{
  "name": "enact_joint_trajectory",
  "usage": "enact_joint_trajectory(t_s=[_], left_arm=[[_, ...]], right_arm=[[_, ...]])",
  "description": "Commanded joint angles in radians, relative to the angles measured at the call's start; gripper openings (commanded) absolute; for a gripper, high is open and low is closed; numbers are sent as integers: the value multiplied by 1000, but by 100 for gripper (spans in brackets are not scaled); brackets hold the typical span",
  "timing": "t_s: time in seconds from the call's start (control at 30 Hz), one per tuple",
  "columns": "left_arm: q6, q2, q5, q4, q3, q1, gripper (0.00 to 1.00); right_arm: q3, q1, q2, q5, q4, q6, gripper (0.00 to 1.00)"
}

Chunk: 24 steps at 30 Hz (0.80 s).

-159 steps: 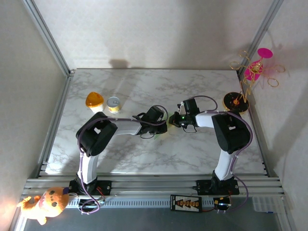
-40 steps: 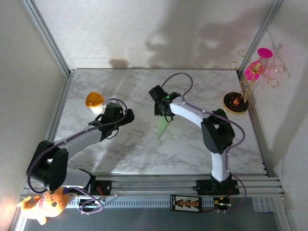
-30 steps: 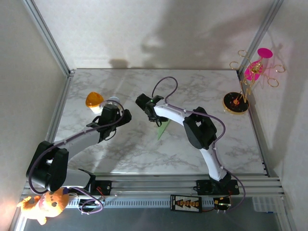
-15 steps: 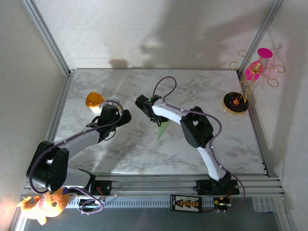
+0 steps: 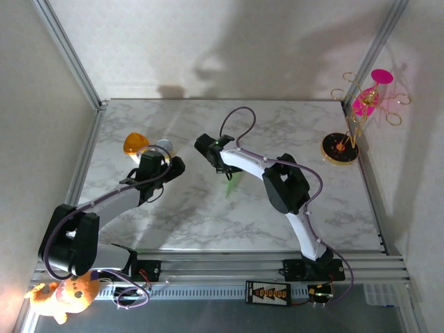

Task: Fold a paper plane with a square sheet of paper (pick it up from the middle)
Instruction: Turn over the paper plane at the center of the table.

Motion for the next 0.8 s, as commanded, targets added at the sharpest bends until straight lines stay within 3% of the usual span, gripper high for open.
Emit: enact_joint_trajectory(t_s=[0.0,0.23,0.5,0.77], left_arm=[[-57,-34,90,46,-39,47,99],[-177,-65,237,140,-127,146,95],[-283,-56,356,279,-203,140,82],[-370,-26,388,394,-252,50,61]], right_arm=[[-9,3,-116,-59,152,-93,4],[-205,2,-264,-365,564,-214,4],[-537,-23,-335,-639,986,-132,5],[-732,-57,-370,-699,1196,-54,5]])
